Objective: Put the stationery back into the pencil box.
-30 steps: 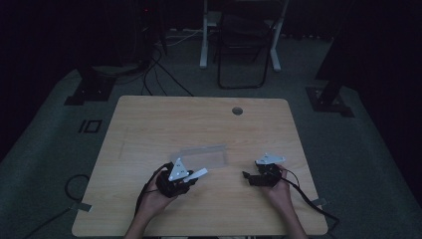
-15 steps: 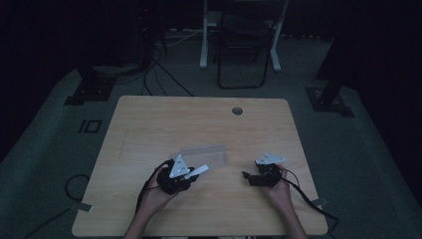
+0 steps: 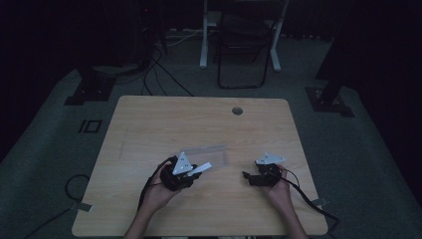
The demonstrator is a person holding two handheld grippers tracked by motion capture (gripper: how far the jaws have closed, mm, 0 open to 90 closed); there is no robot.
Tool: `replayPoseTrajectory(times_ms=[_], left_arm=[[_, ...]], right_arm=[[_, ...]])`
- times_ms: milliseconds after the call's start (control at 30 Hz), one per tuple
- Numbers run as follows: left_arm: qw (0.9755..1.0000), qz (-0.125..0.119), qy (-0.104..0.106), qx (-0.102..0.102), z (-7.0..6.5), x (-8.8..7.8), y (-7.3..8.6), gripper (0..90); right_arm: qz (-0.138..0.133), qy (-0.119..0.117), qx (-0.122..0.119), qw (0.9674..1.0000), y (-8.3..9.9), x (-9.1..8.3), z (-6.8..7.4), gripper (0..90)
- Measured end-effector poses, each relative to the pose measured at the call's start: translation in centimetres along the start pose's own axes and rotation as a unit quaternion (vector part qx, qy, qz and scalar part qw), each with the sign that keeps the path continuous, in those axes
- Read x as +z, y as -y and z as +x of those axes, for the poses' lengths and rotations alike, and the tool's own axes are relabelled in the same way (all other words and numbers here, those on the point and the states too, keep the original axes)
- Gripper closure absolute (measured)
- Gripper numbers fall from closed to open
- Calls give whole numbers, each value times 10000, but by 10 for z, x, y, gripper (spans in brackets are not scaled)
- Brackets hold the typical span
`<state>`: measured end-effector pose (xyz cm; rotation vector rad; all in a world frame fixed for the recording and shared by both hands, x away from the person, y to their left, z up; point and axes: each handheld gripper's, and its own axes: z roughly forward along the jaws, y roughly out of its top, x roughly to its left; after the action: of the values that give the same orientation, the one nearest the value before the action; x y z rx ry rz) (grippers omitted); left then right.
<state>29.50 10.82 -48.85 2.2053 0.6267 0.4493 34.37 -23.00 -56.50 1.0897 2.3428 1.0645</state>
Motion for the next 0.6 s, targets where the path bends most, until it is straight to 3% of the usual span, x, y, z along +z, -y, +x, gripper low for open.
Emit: replayPoseTrajectory(times_ms=[600], left_arm=[[10000,39,-16,-7,6,11,-1,675]], right_arm=[[3,0,0,10000,0,0,0,264]])
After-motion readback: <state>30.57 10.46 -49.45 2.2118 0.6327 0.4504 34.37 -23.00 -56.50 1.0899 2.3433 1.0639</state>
